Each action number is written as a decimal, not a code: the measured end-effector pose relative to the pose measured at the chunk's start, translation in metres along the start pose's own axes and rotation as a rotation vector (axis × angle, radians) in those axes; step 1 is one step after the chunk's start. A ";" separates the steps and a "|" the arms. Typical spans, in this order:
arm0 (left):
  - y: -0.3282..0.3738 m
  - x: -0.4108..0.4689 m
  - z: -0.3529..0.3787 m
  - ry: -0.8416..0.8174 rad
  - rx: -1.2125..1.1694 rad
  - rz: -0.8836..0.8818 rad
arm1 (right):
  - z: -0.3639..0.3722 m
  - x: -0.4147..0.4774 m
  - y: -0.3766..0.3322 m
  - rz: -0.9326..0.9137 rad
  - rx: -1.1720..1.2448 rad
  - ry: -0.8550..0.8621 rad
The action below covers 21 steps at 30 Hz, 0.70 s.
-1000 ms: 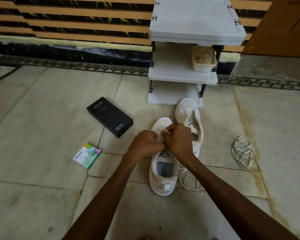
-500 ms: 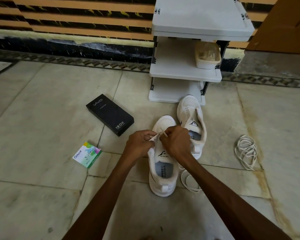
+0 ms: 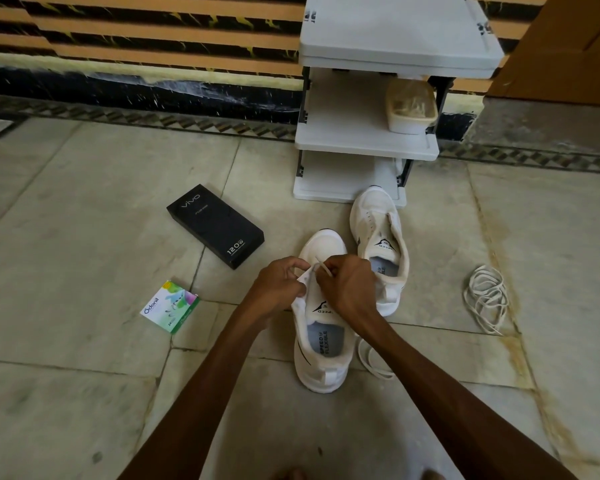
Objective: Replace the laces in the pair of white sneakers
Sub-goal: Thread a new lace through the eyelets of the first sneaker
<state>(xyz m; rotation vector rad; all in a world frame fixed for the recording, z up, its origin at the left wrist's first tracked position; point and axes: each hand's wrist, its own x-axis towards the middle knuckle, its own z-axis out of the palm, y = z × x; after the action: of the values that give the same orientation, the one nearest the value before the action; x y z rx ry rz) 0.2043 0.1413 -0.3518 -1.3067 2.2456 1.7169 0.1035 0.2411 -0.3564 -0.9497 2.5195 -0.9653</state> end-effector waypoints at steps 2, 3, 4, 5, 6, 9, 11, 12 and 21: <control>-0.002 -0.002 -0.003 -0.037 -0.020 -0.004 | 0.001 -0.003 0.000 -0.019 -0.005 -0.024; -0.003 -0.002 -0.004 -0.056 -0.030 -0.009 | 0.001 -0.004 -0.001 -0.030 -0.001 -0.032; -0.005 -0.002 -0.006 -0.073 -0.043 -0.017 | 0.002 -0.006 -0.001 -0.038 0.012 -0.035; -0.006 -0.003 -0.007 -0.090 -0.064 -0.027 | 0.002 -0.008 -0.001 -0.038 0.034 -0.033; -0.008 -0.003 -0.009 -0.106 -0.091 -0.033 | 0.002 -0.009 -0.001 -0.032 0.059 -0.029; -0.009 -0.005 -0.014 -0.140 -0.171 -0.054 | 0.004 -0.011 -0.004 0.008 0.104 -0.018; -0.010 -0.004 -0.015 -0.158 -0.224 -0.088 | 0.005 -0.011 -0.006 0.035 0.119 -0.002; -0.010 -0.003 -0.014 -0.162 -0.251 -0.108 | 0.005 -0.011 -0.008 0.046 0.123 0.003; -0.008 0.000 -0.016 -0.128 -0.402 -0.143 | 0.013 -0.007 -0.006 0.082 0.062 0.010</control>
<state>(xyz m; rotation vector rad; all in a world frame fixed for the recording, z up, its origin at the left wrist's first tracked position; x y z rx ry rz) 0.2160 0.1278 -0.3519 -1.3318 1.7518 2.2007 0.1180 0.2360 -0.3621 -0.8184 2.4995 -1.0192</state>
